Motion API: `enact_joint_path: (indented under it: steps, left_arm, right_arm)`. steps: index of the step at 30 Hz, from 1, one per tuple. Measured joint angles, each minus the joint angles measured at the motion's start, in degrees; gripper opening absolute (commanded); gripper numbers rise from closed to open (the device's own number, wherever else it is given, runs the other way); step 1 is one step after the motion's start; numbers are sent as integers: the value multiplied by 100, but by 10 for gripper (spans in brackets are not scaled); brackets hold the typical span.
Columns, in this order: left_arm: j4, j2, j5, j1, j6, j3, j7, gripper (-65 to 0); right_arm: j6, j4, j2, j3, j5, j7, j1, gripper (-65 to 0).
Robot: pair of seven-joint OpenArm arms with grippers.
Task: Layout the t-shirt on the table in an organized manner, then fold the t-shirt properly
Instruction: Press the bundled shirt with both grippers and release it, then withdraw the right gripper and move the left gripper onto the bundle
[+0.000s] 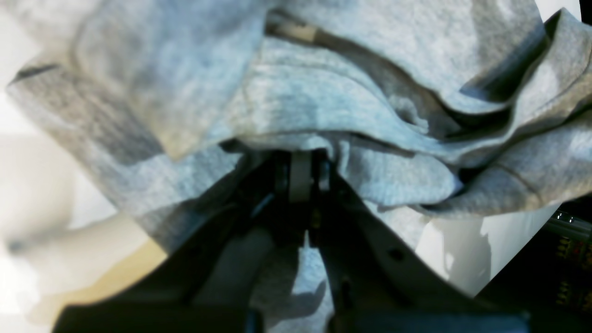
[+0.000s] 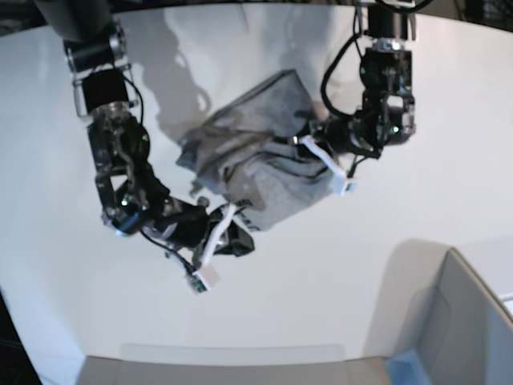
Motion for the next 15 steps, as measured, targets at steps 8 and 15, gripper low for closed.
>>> enact_joint_path:
  steps: [8,15]
  left_arm:
    - [476,-2,61,17,26,-7,83,-650]
    - [1167,0,57,-127,4,-7,46,-650]
  right_arm:
    - [254,-7,57,636,1043,-2,0,-650]
    - [957,-129,68,1478,1620,-605,-44,-650]
